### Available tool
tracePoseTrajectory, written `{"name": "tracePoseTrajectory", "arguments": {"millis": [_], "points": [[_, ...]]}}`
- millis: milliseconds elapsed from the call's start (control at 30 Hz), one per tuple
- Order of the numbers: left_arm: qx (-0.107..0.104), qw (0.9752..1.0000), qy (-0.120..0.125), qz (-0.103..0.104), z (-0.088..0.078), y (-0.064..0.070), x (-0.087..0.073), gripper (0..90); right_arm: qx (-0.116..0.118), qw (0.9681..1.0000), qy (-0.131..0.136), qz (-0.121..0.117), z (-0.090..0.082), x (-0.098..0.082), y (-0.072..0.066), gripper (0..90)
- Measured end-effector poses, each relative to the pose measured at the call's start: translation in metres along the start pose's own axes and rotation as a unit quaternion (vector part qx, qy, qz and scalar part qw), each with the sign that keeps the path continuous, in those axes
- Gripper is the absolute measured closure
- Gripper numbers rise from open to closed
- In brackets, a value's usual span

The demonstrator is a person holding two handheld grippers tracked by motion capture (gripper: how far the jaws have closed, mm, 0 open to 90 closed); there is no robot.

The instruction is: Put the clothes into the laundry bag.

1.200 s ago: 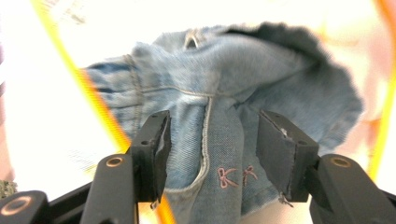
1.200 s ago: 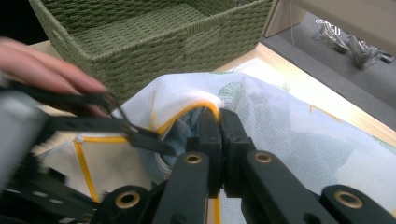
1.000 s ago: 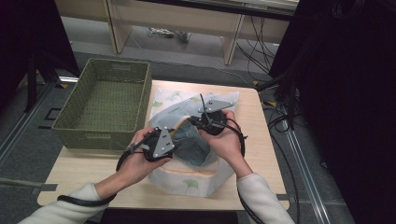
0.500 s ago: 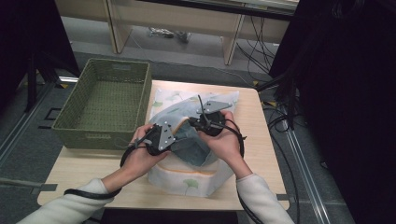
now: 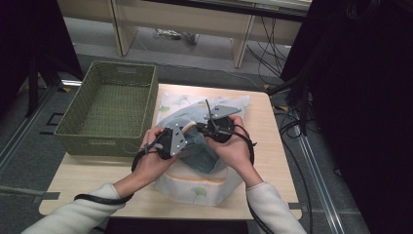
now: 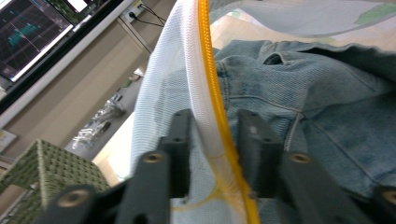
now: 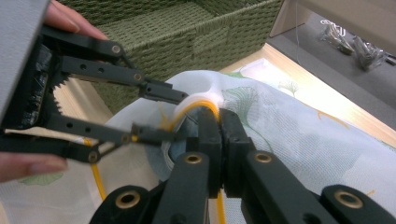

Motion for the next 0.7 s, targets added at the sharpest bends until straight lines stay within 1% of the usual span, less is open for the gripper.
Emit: {"name": "tracePoseTrajectory", "arguments": {"millis": [33,67,133,233,267,300,333,367,433,500,533,567,600,667,700], "points": [[-0.001,1.0,0.002,0.002,-0.002,-0.001,0.0,79.1,0.001,1.0,0.0,-0.001,0.0,0.0,0.0,90.0],[0.001,1.0,0.004,0.004,-0.004,-0.002,0.0,82.4,0.0,1.0,0.0,0.0,0.0,0.0,0.001,90.0],[-0.003,1.0,0.003,0.005,-0.01,-0.004,0.0,85.3,0.0,1.0,-0.002,-0.002,-0.001,-0.001,0.001,90.0],[-0.006,0.9999,0.004,0.012,-0.021,-0.007,0.001,86.5,0.002,0.9999,-0.006,-0.008,-0.002,-0.003,0.001,90.0],[-0.014,0.9998,0.001,0.014,-0.024,-0.007,0.0,86.5,0.005,0.9999,-0.011,-0.005,-0.003,-0.004,0.0,90.0],[-0.028,0.9994,-0.002,0.019,-0.026,-0.006,0.0,86.5,0.009,0.9998,-0.011,-0.013,-0.002,-0.005,-0.001,90.0],[-0.034,0.9991,-0.002,0.024,-0.029,-0.006,-0.001,86.6,0.009,0.9998,-0.016,-0.011,-0.003,-0.006,-0.002,90.0],[-0.037,0.9989,-0.004,0.028,-0.031,-0.005,-0.002,86.6,0.011,0.9996,-0.016,-0.019,-0.003,-0.007,-0.003,90.0],[-0.058,0.9975,-0.014,0.038,-0.033,-0.001,-0.005,86.7,0.02,0.9992,-0.024,-0.025,-0.003,-0.008,-0.006,90.0],[-0.065,0.9964,-0.019,0.05,-0.035,0.002,-0.008,86.7,0.026,0.9986,-0.029,-0.035,-0.003,-0.01,-0.009,90.0],[-0.073,0.9956,-0.02,0.055,-0.036,0.005,-0.01,86.7,0.029,0.9983,-0.033,-0.038,-0.004,-0.012,-0.011,90.0],[-0.076,0.9954,-0.019,0.055,-0.036,0.006,-0.011,86.7,0.029,0.998,-0.036,-0.043,-0.004,-0.013,-0.012,90.0],[-0.082,0.9946,-0.022,0.058,-0.035,0.008,-0.011,86.6,0.033,0.9976,-0.041,-0.044,-0.005,-0.015,-0.013,89.9],[-0.098,0.9924,-0.028,0.069,-0.034,0.011,-0.012,86.6,0.038,0.9966,-0.049,-0.054,-0.005,-0.021,-0.014,89.9],[-0.105,0.9915,-0.03,0.071,-0.033,0.014,-0.013,86.7,0.042,0.996,-0.055,-0.057,-0.006,-0.025,-0.014,89.9]]}}
Point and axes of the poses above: each handheld gripper's, and its own axes: z roughly forward along the jaws, x roughly out of its top, y roughly to its right, the point moved 5 cm from there along z, roughly forward along the jaws, and after that the axes turned 15 degrees about -x, right-handed, at the moved point
